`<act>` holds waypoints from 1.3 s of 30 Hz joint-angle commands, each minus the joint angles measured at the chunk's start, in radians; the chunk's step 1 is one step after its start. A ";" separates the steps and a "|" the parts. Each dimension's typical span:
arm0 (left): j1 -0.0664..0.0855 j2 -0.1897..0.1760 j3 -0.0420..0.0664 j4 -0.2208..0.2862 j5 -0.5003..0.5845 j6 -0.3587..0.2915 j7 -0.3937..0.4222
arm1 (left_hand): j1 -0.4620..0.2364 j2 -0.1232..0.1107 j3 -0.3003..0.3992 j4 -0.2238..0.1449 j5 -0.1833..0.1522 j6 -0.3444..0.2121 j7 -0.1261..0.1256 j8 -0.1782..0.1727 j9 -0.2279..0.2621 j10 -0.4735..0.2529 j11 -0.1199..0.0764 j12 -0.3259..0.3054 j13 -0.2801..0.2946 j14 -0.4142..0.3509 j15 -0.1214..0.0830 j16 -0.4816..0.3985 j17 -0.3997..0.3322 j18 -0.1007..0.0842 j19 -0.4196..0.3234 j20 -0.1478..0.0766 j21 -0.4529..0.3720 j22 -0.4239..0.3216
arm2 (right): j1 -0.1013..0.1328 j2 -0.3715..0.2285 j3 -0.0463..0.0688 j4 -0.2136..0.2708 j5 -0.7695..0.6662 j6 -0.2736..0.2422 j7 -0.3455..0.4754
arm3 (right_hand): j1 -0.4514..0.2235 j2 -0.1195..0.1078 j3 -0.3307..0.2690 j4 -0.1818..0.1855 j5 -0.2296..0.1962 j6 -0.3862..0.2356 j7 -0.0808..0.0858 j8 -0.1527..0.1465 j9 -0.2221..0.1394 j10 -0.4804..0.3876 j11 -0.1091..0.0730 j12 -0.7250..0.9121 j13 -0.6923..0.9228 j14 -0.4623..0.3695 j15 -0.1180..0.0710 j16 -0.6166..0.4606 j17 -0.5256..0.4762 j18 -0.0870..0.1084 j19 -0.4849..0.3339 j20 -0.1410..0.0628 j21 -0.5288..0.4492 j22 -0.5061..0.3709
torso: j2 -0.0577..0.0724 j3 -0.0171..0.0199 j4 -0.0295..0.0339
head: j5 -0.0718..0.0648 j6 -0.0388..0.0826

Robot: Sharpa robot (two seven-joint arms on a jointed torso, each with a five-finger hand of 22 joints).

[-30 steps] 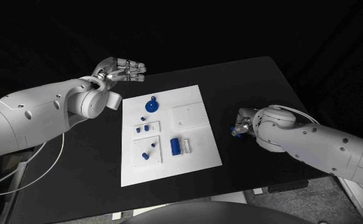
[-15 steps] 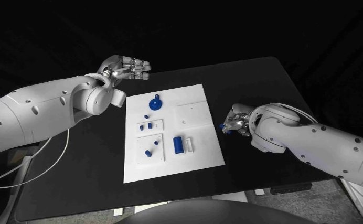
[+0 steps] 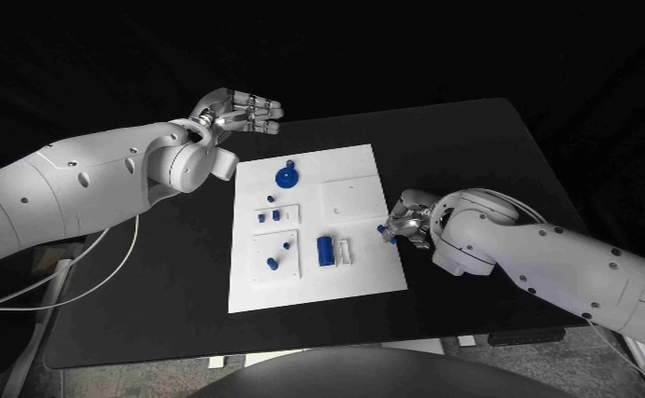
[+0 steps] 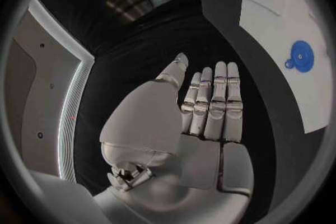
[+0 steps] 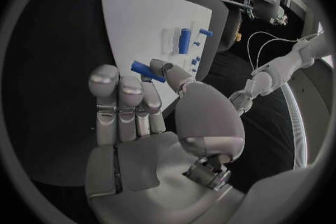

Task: Assemble the parts on the task board

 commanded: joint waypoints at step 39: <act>0.002 0.012 0.001 0.001 -0.007 0.024 -0.013 | -0.002 -0.001 -0.002 -0.006 0.005 -0.016 0.002 -0.002 -0.001 -0.009 0.005 0.002 0.000 -0.006 0.003 -0.001 0.001 -0.017 0.002 0.002 0.006 -0.011 | -0.016 0.167 -0.032 -0.142 -0.041 0.124 0.038 | -0.003 0.062 -0.181 0.111 -0.262 0.018 -0.027 0.014 0.004 -0.011 -0.011 -0.026 -0.009 0.001 -0.011 -0.021 0.000 0.013 0.055 -0.010 -0.034 0.051 | 0.000 0.0030 -0.0012 | 0.050 -0.025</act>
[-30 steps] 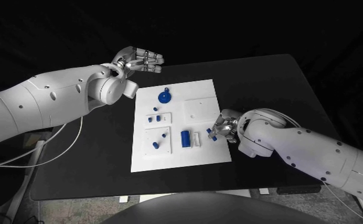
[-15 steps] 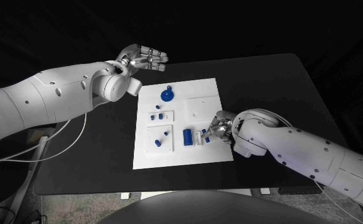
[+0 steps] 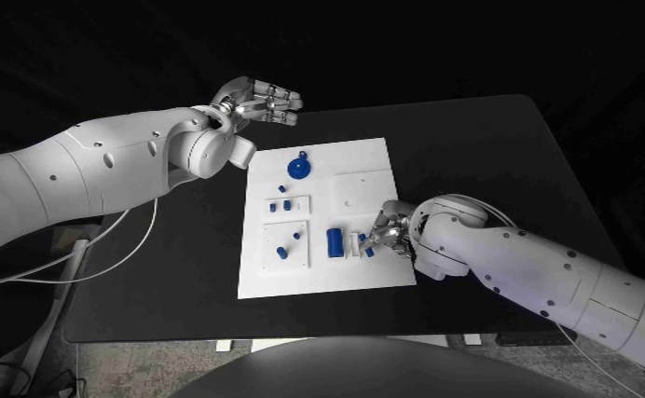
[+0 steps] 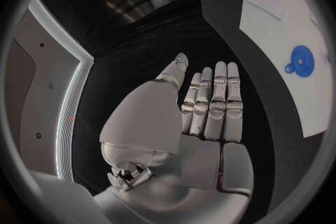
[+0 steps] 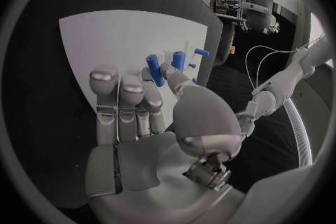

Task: Assemble the parts on the task board

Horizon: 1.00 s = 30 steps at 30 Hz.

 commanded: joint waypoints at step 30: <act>0.004 0.008 0.000 0.000 -0.009 0.016 -0.007 | -0.002 -0.001 -0.008 -0.004 0.003 -0.014 0.003 -0.002 -0.001 -0.011 0.003 0.002 0.000 -0.011 0.006 -0.001 0.001 -0.017 -0.001 0.004 0.004 -0.013 | -0.001 0.040 -0.003 -0.048 -0.024 0.045 -0.009 | -0.006 0.006 -0.006 0.008 -0.006 0.013 -0.013 -0.001 0.001 -0.003 -0.003 -0.006 -0.004 0.001 -0.005 -0.009 0.003 0.012 0.055 -0.011 -0.005 0.048 | 0.000 0.0000 0.0000 | 0.011 -0.003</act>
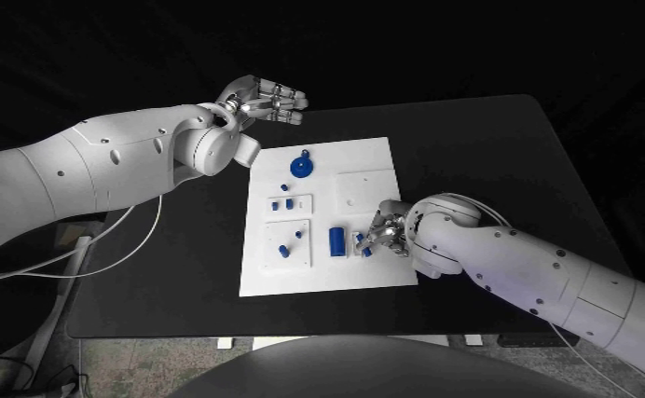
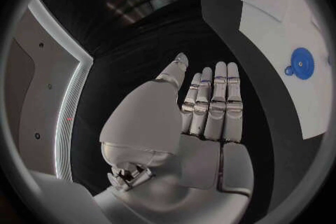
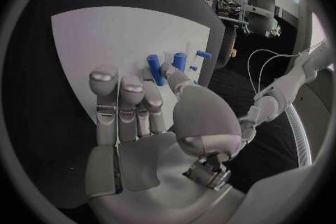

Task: Assemble the parts on the task board

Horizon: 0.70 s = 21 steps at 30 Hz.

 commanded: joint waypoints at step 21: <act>0.002 0.005 0.001 0.000 -0.006 0.016 0.000 | -0.002 -0.001 -0.008 0.002 0.002 -0.004 -0.001 -0.001 -0.001 -0.008 -0.001 0.003 0.000 -0.006 0.000 -0.001 0.001 -0.017 0.000 0.004 0.005 -0.007 | -0.001 0.014 -0.001 -0.010 0.000 0.017 0.003 | -0.010 0.006 -0.010 0.013 -0.006 0.003 -0.003 0.002 0.001 -0.002 -0.004 -0.005 -0.001 0.002 -0.006 -0.005 0.002 0.012 0.055 -0.004 -0.007 0.047 | 0.000 0.0001 -0.0004 | 0.010 0.000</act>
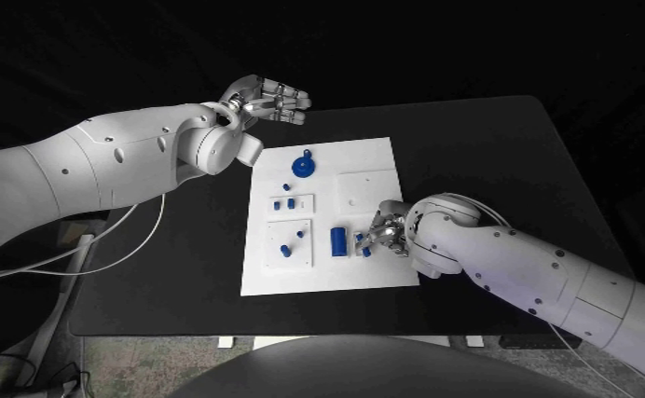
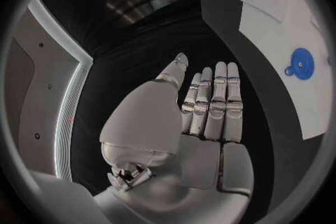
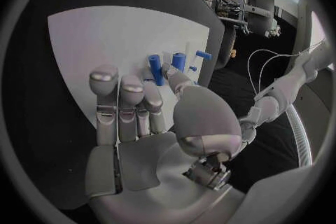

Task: Assemble the parts on the task board

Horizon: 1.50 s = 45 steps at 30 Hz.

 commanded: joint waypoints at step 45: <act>0.003 0.005 0.001 -0.002 -0.005 0.009 0.003 | 0.000 -0.002 -0.005 0.003 0.006 -0.007 0.000 -0.002 -0.001 -0.008 -0.001 0.003 0.000 -0.006 0.000 -0.001 0.002 -0.017 0.001 0.004 0.006 -0.011 | -0.002 0.019 -0.002 -0.003 -0.075 0.001 0.032 | -0.004 -0.010 -0.124 0.064 -0.040 -0.004 0.001 0.004 0.000 -0.007 -0.003 -0.012 -0.006 0.002 -0.008 -0.014 0.004 0.016 0.054 -0.006 -0.006 0.040 | 0.000 0.0010 -0.0010 | 0.007 0.000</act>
